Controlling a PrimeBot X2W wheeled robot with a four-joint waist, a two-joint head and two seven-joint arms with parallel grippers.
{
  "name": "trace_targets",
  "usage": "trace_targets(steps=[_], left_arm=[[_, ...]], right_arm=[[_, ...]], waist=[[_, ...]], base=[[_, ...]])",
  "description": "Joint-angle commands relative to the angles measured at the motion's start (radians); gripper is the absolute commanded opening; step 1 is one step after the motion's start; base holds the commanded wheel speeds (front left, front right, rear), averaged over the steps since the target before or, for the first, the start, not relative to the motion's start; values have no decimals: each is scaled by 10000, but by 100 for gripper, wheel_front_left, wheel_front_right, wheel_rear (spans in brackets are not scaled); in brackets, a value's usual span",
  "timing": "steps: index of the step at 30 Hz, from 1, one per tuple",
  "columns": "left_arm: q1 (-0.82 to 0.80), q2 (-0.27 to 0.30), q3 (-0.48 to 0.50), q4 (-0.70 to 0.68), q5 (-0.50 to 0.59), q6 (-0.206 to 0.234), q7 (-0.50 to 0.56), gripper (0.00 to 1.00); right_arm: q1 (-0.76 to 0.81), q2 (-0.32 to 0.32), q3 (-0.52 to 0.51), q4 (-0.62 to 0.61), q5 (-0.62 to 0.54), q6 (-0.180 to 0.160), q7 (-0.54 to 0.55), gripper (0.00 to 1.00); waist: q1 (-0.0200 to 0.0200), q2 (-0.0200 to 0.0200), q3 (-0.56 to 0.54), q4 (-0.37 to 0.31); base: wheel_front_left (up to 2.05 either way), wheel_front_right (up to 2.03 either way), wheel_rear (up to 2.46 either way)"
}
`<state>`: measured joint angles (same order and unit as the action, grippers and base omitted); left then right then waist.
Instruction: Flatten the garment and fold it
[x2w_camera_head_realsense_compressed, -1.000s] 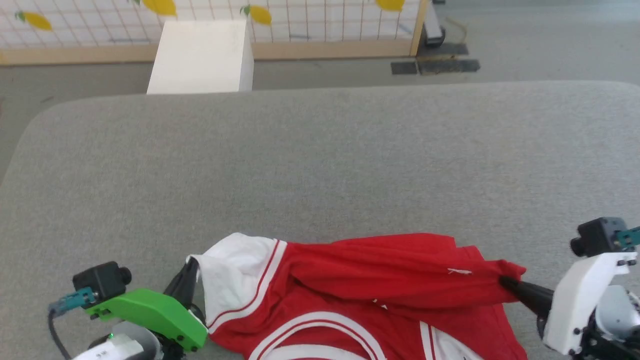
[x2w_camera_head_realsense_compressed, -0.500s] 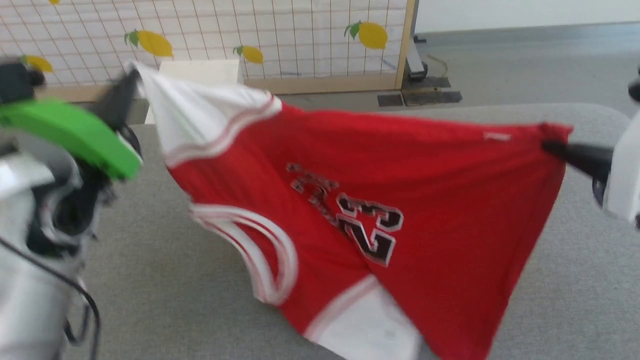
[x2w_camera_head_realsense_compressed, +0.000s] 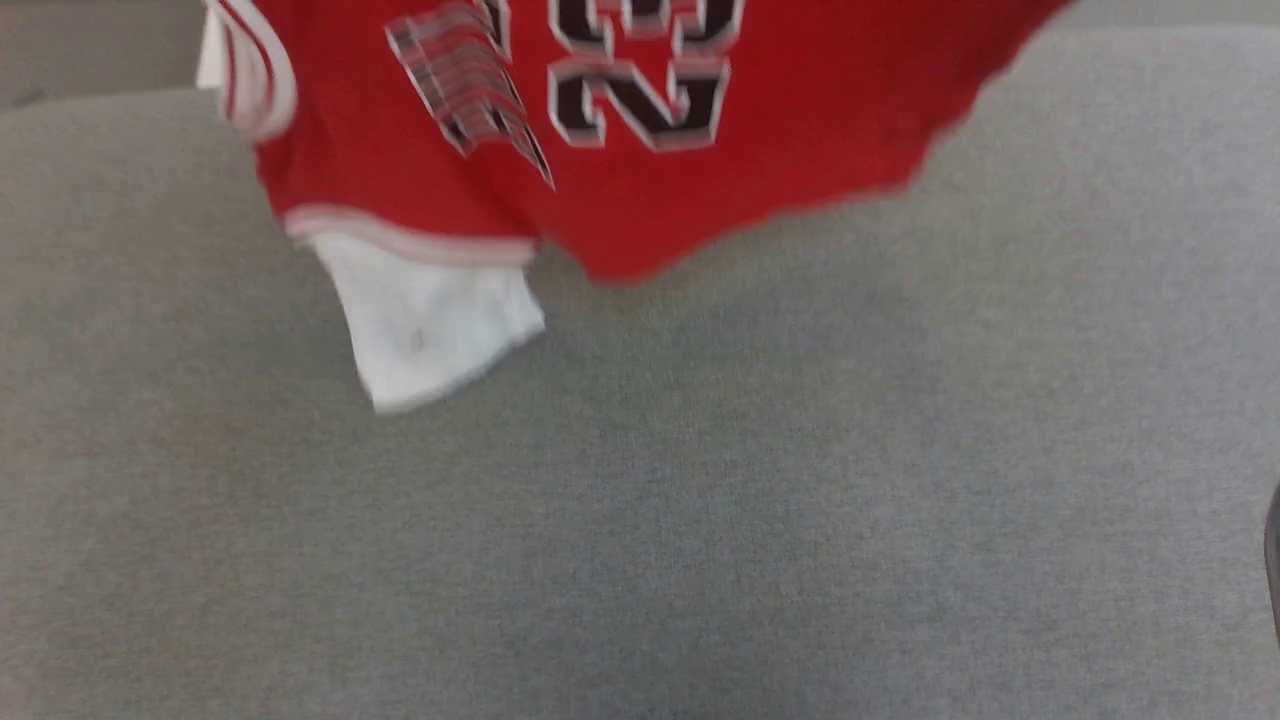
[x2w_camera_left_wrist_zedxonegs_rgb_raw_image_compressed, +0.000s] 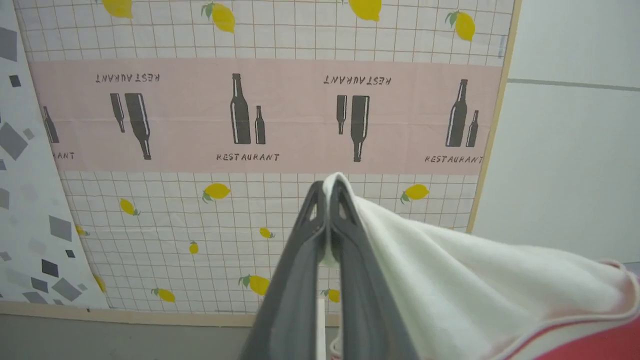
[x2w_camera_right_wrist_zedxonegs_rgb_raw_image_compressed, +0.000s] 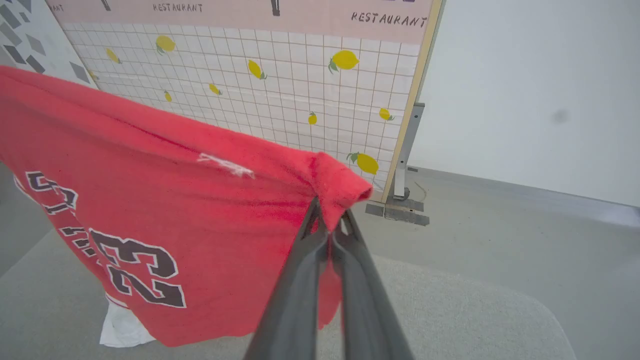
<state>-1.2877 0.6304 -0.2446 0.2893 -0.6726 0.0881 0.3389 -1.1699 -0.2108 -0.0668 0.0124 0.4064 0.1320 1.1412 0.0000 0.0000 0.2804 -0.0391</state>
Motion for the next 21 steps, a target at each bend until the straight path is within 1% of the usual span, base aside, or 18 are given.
trace_targets(steps=[1,5,8,12,16,21], left_arm=[[-715,57,-27,252,346,-45,-262,0],[-2254,-35,-112,771,1004,-20,-1159,0],[-3314,-207,-108,1181,1511,101,-2273,0],[-4037,-416,-231,1733,1866,23,-3304,0],[-4222,-564,-215,2349,1776,-209,-3887,0],[-4006,-788,-222,3091,1456,-664,-4354,0]], right_arm=[[-661,142,-7,340,-330,-13,-461,0],[-2165,616,-147,1300,-1218,-13,-1789,0],[-3212,888,-332,2151,-2102,-13,-2864,0],[-4212,1241,-674,3055,-2854,-13,-4095,0],[-4535,1460,-761,3840,-3073,-13,-4874,0],[-4086,1547,-745,4429,-2802,-13,-5403,0]], waist=[[0,0,1840,-409],[0,0,2507,-529],[0,0,2930,-614],[0,0,3434,-606],[0,0,3763,-561],[0,0,3836,-328]], base=[[0,0,0],[0,0,0],[0,0,0],[0,0,0],[0,0,0],[0,0,0]])
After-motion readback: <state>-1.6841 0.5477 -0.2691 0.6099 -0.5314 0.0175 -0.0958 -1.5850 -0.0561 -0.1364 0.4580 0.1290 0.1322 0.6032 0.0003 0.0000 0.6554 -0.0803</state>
